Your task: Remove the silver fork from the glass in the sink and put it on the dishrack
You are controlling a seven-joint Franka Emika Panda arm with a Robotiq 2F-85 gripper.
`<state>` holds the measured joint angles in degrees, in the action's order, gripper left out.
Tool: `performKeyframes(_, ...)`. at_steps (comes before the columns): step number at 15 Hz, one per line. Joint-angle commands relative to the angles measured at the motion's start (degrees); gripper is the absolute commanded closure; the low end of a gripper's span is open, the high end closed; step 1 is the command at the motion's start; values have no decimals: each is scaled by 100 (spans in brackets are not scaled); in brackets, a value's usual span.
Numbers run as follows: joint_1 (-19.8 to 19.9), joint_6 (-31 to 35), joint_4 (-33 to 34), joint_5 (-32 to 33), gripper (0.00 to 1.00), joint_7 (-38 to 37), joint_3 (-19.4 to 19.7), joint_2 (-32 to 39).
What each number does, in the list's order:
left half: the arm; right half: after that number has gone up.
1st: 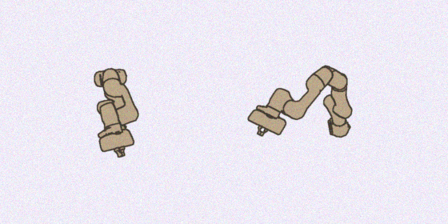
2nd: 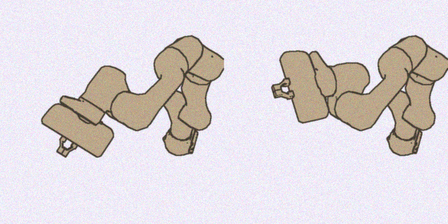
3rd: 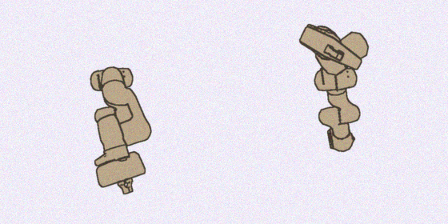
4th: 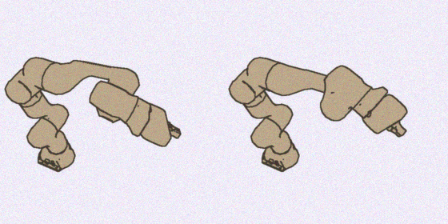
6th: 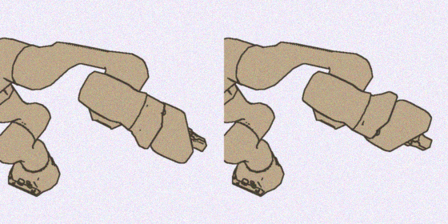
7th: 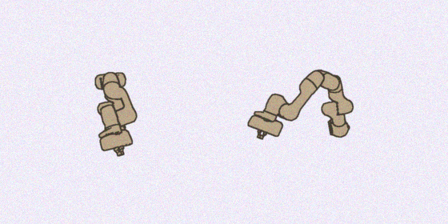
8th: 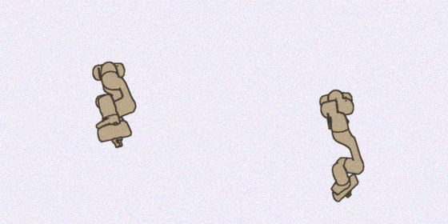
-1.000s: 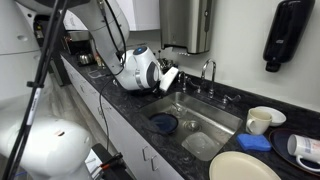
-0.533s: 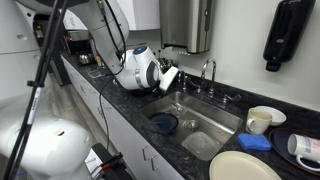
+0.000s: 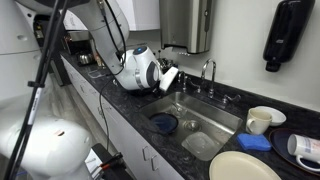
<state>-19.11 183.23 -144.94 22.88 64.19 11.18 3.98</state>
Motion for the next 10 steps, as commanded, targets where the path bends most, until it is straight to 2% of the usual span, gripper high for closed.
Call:
performKeyframes(1, 0, -1, 1, 0, 0, 0, 0, 0)
performKeyframes(5, 0, -3, 2, 0, 0, 0, 0, 0)
performKeyframes(10, -154, 142, 535, 585, 0, -108, 514, 495)
